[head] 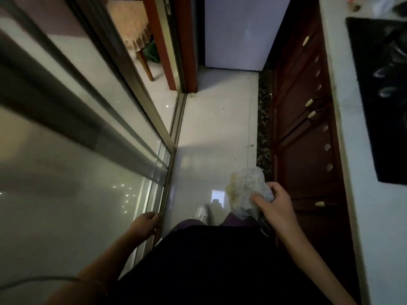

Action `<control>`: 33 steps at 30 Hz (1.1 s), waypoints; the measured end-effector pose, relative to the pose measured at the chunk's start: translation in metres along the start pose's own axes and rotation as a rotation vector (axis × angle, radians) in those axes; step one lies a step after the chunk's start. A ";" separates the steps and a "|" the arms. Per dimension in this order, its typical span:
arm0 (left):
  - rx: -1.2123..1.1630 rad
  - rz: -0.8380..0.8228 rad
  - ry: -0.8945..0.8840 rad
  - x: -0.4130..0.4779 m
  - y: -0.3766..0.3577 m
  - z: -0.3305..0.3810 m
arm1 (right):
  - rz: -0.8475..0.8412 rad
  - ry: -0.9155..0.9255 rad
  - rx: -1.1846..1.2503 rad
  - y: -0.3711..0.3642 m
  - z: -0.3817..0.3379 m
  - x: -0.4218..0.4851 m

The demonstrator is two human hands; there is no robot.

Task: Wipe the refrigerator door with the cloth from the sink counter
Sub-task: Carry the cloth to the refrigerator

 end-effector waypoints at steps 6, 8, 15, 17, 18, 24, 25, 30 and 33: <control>0.041 -0.062 -0.093 0.060 0.008 0.134 | 0.103 -0.097 0.068 0.023 -0.031 0.077; 0.044 -0.080 -0.102 0.082 0.012 0.170 | 0.098 -0.121 0.077 0.028 -0.042 0.112; -0.032 0.018 -0.060 0.127 0.046 0.273 | -0.008 -0.076 0.043 0.039 -0.121 0.252; -0.114 0.060 -0.033 0.137 0.056 0.297 | -0.064 -0.028 0.046 0.040 -0.156 0.290; -0.138 0.077 -0.021 0.143 0.061 0.306 | -0.105 -0.015 0.036 0.039 -0.171 0.309; -0.195 0.146 0.023 0.184 0.090 0.371 | -0.211 0.091 -0.041 0.038 -0.264 0.411; -0.211 0.150 0.030 0.193 0.095 0.383 | -0.220 0.099 -0.047 0.037 -0.277 0.426; -0.217 0.123 0.050 0.253 0.119 0.447 | -0.196 0.089 -0.057 0.029 -0.321 0.498; -0.171 0.083 0.035 0.293 0.135 0.498 | -0.151 0.065 -0.043 0.031 -0.341 0.533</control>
Point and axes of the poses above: each hand's wrist, its own x-axis towards the middle knuckle, its own y-axis out of the back of the hand, z = x × y, the point moved 4 cm from there along x, towards the middle knuckle, and after that the axes turned 7 degrees about -x, right-handed, at the moved point
